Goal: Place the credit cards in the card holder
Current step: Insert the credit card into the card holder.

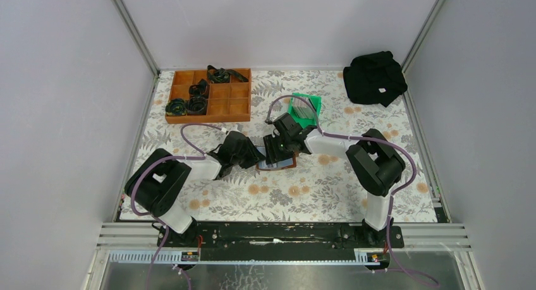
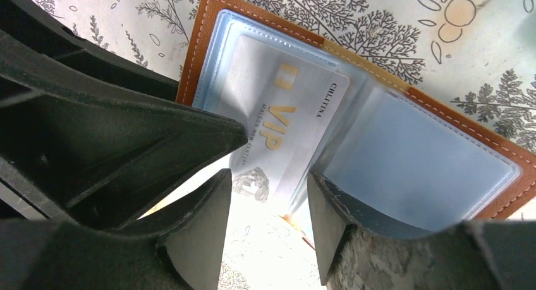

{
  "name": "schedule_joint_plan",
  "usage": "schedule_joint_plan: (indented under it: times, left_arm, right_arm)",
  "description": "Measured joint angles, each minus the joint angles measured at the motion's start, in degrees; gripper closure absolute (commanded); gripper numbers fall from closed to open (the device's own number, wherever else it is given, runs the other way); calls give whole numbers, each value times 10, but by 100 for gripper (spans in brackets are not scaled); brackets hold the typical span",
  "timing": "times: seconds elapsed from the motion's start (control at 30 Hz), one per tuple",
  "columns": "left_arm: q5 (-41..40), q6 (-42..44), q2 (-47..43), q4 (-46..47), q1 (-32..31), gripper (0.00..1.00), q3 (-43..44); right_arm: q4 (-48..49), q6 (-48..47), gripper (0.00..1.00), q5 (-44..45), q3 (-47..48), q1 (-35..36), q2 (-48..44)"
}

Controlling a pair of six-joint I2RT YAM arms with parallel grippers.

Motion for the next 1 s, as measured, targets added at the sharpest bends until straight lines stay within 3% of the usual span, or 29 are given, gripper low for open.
schedule_joint_plan:
  times: [0.27,0.43,0.6,0.77,1.0]
  left_arm:
    - [1,0,0,0,0,67,0]
    - [1,0,0,0,0,67,0]
    - [2,0,1,0,1,65,0]
    - [5,3,1,0,1,61,0]
    - [12,7,1,2,4,58,1]
  right_arm:
    - [-2,1,56,31,-12,4,-17]
    - [4,5,67,56,-22,2,-32]
    - [7,6,83,63,-22,-4,-32]
    - [7,7,92,75,-22,-6,-31]
    - [5,7,95,76,-19,-6,-12]
